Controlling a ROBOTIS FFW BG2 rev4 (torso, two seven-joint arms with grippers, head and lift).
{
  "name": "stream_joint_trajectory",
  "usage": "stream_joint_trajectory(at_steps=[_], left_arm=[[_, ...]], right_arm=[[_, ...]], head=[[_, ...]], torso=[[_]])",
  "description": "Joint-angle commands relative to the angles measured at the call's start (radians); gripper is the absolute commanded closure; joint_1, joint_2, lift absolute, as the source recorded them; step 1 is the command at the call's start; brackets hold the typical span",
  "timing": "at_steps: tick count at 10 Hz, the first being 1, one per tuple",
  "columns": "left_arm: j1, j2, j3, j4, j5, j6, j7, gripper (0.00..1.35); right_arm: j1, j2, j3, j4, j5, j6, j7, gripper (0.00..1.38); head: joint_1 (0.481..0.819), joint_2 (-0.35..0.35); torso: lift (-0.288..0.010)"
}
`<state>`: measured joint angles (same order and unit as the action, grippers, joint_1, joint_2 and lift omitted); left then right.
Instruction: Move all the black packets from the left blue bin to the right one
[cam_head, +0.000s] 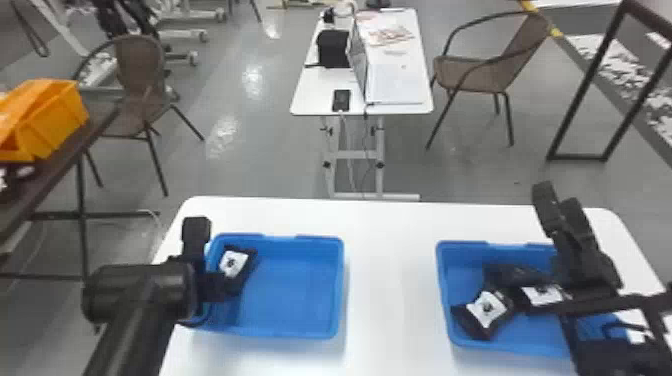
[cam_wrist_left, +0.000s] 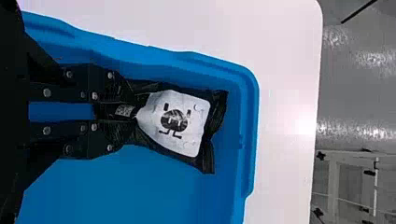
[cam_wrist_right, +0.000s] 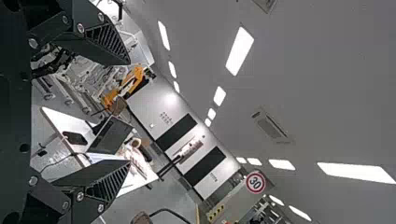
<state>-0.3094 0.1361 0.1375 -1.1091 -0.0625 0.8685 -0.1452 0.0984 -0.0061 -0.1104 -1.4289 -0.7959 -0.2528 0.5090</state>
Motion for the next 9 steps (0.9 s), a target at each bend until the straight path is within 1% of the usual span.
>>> stream_joint_trajectory(at_steps=[1,2,3,5,6,7,8,9], left_arm=[[0.015,0.028,-0.032,-0.003,-0.011,-0.078,-0.082,1.22],[0.053,0.031,-0.030,-0.044,-0.014,-0.141,-0.157,1.22],[0.119,0.019,-0.030,-0.129,0.012,-0.194,-0.180,1.22],[0.250,-0.032,-0.045,-0.307,0.032,-0.306,-0.258,1.22],[0.289,-0.047,-0.084,-0.383,0.038,-0.325,-0.297,1.22],[0.294,-0.049,-0.131,-0.406,0.052,-0.365,-0.352,1.22],[0.265,-0.044,-0.173,-0.400,0.063,-0.381,-0.406,1.22],[0.194,-0.039,-0.213,-0.322,0.096,-0.405,-0.494,1.22]], right_arm=[[0.000,0.000,0.008,-0.001,0.000,0.006,0.000,0.29],[0.000,0.000,0.014,-0.001,0.000,0.009,0.002,0.29],[0.001,0.000,0.018,0.001,0.000,0.017,0.013,0.29],[0.006,0.000,0.035,0.004,0.000,0.030,0.029,0.29],[0.006,0.000,0.044,0.007,0.001,0.035,0.034,0.29],[0.000,0.000,0.055,0.016,0.004,0.040,0.039,0.29],[-0.020,0.000,0.066,0.034,0.030,0.063,0.062,0.29],[-0.040,0.000,0.077,0.045,0.061,0.083,0.085,0.29]], head=[[0.695,0.091],[0.695,0.089],[0.695,0.081],[0.695,0.058],[0.695,0.043],[0.695,0.015],[0.695,-0.024],[0.695,-0.053]], torso=[[0.000],[0.000],[0.000],[0.000],[0.000],[0.000],[0.000],[0.000]])
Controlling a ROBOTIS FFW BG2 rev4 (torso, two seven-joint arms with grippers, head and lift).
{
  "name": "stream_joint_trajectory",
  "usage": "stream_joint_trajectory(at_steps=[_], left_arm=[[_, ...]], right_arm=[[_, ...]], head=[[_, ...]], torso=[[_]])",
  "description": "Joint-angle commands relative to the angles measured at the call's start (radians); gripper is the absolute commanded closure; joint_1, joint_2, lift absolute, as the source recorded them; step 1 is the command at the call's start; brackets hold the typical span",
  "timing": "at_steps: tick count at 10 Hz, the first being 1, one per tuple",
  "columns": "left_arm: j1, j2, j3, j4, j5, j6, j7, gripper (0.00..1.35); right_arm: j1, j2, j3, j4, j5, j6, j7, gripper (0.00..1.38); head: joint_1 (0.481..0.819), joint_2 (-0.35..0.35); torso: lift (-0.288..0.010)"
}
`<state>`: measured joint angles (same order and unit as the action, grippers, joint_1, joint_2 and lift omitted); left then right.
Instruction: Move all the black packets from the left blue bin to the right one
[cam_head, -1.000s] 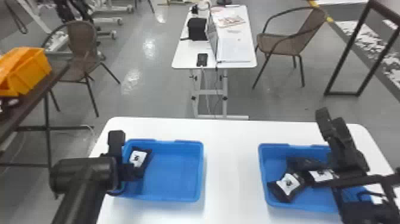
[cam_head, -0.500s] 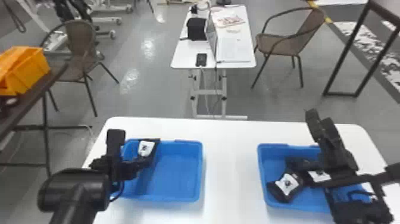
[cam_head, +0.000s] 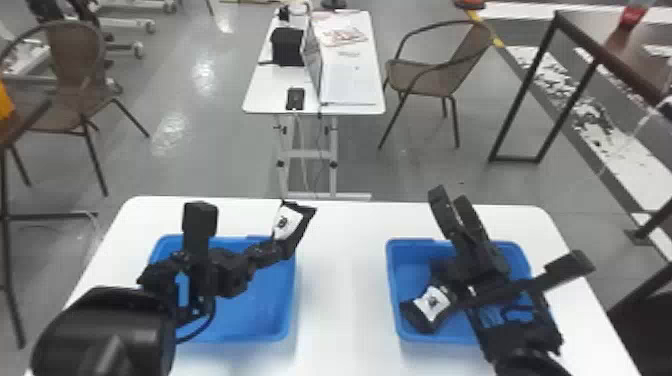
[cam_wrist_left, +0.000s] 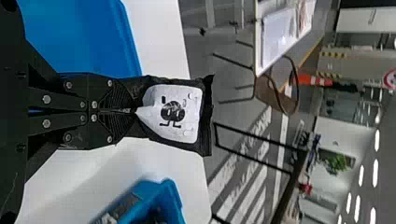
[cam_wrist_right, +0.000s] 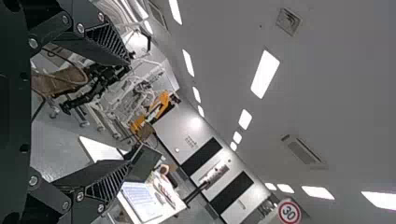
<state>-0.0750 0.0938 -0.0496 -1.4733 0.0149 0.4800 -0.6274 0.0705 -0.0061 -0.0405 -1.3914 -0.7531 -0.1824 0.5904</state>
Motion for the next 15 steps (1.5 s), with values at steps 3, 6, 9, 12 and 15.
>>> stream_joint_trajectory(at_steps=[3,6,9,12,15], left_arm=[[-0.187,-0.014,-0.130,0.162,0.106,-0.061,-0.067,1.22],[-0.267,-0.057,-0.184,0.245,0.106,-0.069,-0.135,1.22],[-0.301,-0.077,-0.257,0.289,0.163,-0.072,-0.159,1.22],[-0.305,-0.078,-0.289,0.289,0.189,-0.078,-0.159,1.22],[-0.309,-0.074,-0.286,0.289,0.183,-0.084,-0.159,1.22]], right_arm=[[-0.057,0.000,0.065,0.045,0.054,0.041,0.014,0.28],[-0.115,-0.002,0.126,0.091,0.060,0.075,0.020,0.28],[-0.175,-0.002,0.143,0.152,0.072,0.077,0.031,0.28],[-0.202,0.000,0.143,0.207,0.089,0.080,0.029,0.28],[-0.207,-0.017,0.137,0.223,0.146,0.120,0.020,1.10]], head=[[0.695,-0.093],[0.695,-0.105],[0.695,-0.128],[0.695,-0.148],[0.695,-0.156]], torso=[[0.000],[0.000],[0.000],[0.000],[0.000]])
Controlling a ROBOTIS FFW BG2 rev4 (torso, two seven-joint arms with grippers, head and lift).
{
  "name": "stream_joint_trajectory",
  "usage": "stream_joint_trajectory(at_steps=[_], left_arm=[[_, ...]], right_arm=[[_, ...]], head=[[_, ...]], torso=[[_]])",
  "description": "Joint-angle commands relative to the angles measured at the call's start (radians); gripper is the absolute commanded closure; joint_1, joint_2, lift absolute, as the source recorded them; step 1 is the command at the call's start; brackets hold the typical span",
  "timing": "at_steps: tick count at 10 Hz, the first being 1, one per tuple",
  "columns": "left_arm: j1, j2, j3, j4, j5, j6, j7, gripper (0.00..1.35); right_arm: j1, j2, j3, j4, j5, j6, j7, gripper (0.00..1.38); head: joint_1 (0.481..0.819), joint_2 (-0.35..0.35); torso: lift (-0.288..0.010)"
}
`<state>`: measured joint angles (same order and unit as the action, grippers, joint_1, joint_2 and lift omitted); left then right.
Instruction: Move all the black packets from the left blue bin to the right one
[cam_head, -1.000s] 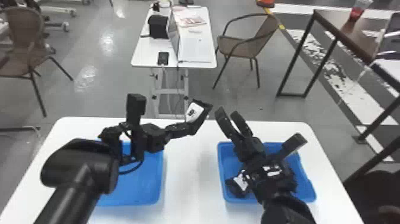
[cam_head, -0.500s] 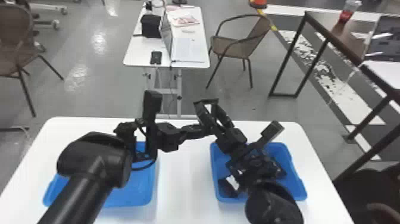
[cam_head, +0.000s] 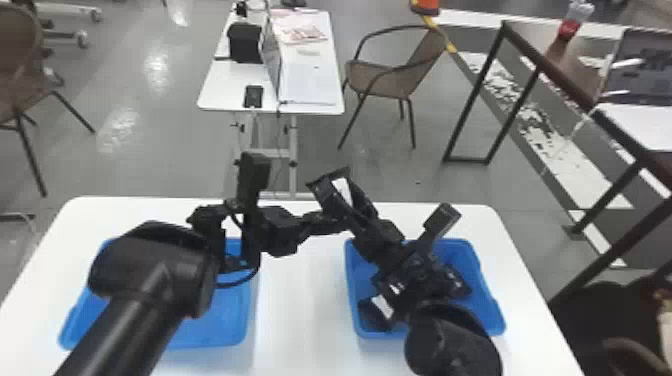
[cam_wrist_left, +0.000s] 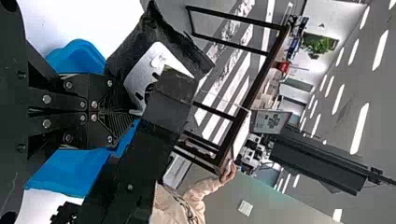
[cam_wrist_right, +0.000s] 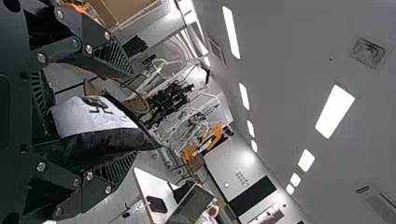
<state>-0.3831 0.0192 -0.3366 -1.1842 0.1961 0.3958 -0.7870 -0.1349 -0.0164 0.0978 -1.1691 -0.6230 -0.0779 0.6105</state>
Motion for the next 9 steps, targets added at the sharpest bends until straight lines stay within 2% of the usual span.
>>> stream_joint_trajectory(at_steps=[1,3,9], left_arm=[[0.001,0.001,0.004,0.000,0.002,0.000,0.000,1.22],[0.004,-0.001,0.008,0.000,0.002,-0.006,0.000,1.22],[0.017,-0.002,0.027,0.000,0.005,-0.034,0.012,1.21]], right_arm=[[0.009,-0.008,-0.003,-0.017,0.022,0.018,-0.024,1.20],[0.017,-0.008,-0.009,-0.018,0.013,-0.010,-0.026,1.28],[0.037,-0.008,-0.015,-0.012,0.006,-0.085,-0.057,1.28]], head=[[0.695,-0.154],[0.695,-0.158],[0.695,-0.172]], torso=[[0.000],[0.000],[0.000]])
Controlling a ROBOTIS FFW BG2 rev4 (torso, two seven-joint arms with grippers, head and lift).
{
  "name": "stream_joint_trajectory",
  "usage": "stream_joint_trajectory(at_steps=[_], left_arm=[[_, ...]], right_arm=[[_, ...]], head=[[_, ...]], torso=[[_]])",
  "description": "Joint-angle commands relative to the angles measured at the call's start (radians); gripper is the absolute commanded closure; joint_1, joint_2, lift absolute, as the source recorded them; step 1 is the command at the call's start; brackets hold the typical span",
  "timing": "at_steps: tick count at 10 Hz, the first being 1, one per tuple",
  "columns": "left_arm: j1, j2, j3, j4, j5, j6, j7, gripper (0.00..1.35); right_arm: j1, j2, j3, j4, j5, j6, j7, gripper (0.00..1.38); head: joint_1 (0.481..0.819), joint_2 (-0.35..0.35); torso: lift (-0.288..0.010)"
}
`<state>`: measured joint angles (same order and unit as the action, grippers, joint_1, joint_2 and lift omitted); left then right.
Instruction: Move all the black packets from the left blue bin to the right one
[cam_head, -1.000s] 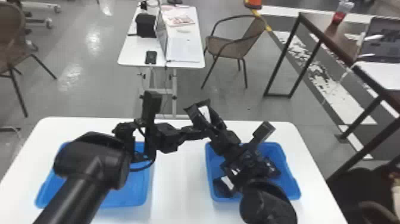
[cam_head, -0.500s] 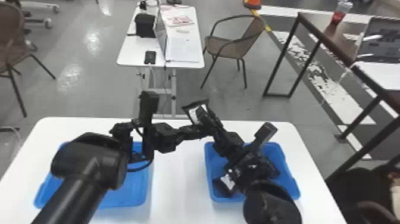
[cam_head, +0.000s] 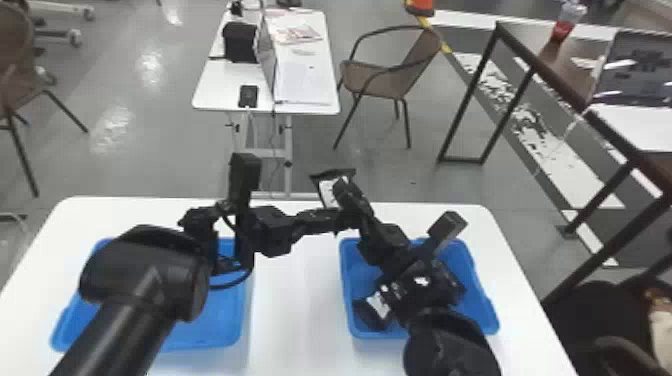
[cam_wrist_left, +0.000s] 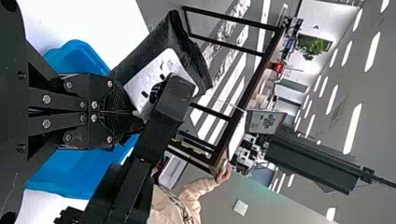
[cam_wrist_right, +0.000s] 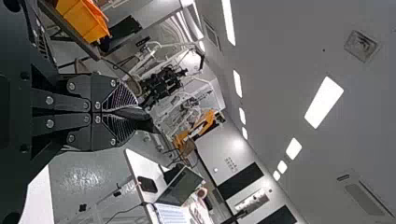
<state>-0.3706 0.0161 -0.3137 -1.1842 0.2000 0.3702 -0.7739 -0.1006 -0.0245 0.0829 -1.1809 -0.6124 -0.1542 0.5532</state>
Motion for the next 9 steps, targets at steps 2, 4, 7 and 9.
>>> stream_joint_trajectory(at_steps=[2,4,7,9], left_arm=[[0.053,-0.008,0.071,0.003,-0.002,0.001,0.019,0.24],[0.090,0.010,0.117,0.001,0.025,-0.008,0.018,0.13],[0.211,0.062,0.237,-0.146,0.122,-0.037,0.018,0.13],[0.314,0.053,0.375,-0.265,0.134,-0.028,0.025,0.05]], right_arm=[[0.013,0.000,-0.043,0.003,0.002,-0.024,-0.041,1.28],[0.038,0.000,-0.141,0.007,0.049,-0.024,-0.049,1.28],[0.084,-0.003,-0.315,0.027,0.175,0.048,-0.062,1.28],[0.073,-0.022,-0.354,0.109,0.220,0.059,-0.073,1.28]], head=[[0.695,-0.176],[0.695,-0.184],[0.695,-0.218],[0.695,-0.215]], torso=[[0.000],[0.000],[0.000],[0.000]])
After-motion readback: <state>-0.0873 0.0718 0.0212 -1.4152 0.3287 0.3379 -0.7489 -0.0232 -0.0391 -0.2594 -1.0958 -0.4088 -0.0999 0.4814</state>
